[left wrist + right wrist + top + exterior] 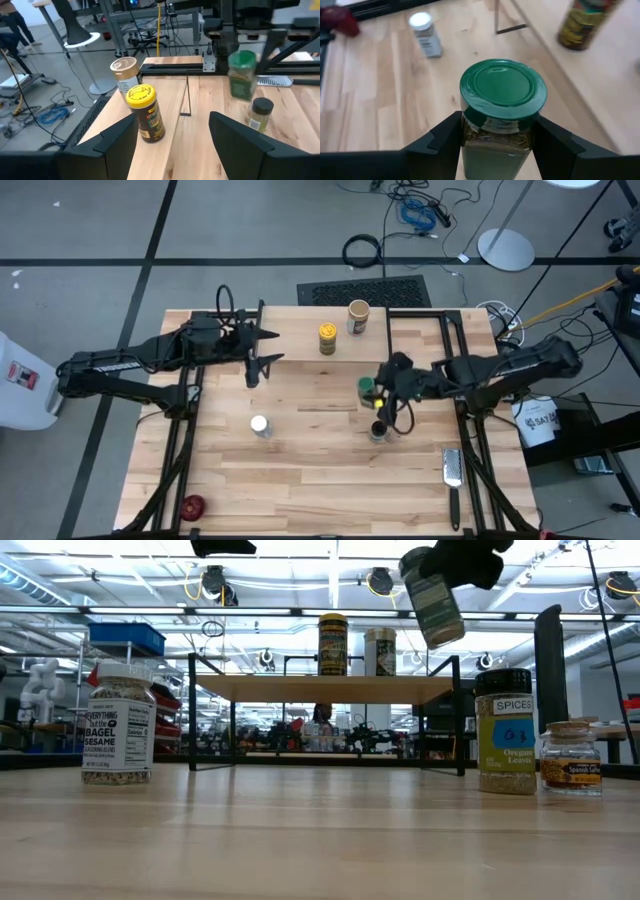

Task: Shelf spices
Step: Remove the green seasoning bottle from the shelf

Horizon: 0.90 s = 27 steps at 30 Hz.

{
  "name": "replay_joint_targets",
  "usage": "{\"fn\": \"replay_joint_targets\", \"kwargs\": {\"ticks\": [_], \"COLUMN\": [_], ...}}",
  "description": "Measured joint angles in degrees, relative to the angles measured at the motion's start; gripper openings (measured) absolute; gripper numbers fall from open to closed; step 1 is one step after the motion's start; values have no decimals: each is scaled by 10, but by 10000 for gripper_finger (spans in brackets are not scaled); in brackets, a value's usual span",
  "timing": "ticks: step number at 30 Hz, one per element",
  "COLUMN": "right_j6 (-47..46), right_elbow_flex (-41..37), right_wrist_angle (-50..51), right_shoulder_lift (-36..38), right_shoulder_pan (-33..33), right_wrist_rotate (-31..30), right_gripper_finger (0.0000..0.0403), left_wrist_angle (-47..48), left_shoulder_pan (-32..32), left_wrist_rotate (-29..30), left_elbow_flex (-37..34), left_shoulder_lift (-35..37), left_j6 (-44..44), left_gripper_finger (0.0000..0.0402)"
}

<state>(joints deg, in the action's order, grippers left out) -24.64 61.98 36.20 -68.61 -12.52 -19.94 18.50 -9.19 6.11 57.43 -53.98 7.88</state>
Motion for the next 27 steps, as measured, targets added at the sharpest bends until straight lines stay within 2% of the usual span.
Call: {"fn": "replay_joint_targets", "kwargs": {"ticks": [4,9,15,19,23,27], "right_j6": [11,21,30,29,28,29], "right_elbow_flex": [0,0,0,0,0,1], "right_wrist_angle": [-13,-23,-43,-51,-51,-52], "right_shoulder_lift": [-19,-58,-116,-144,-157,-157], "right_shoulder_pan": [-29,-55,-72,-75,-75,-75], "right_wrist_rotate": [-16,-37,-39,-39,-37,-37], "right_gripper_finger": [190,191,190,191,192,191], "left_wrist_angle": [0,-17,-114,-186,-195,-204], "left_shoulder_pan": [0,3,38,66,95,122], "left_wrist_rotate": [-11,-91,-135,-170,-176,-163], "left_elbow_flex": [0,0,0,0,1,1], "left_shoulder_lift": [0,-21,-99,-168,-226,-273], "left_j6": [-28,-86,-88,-60,-31,-42], "left_gripper_finger": [254,254,254,255,279,327]}}
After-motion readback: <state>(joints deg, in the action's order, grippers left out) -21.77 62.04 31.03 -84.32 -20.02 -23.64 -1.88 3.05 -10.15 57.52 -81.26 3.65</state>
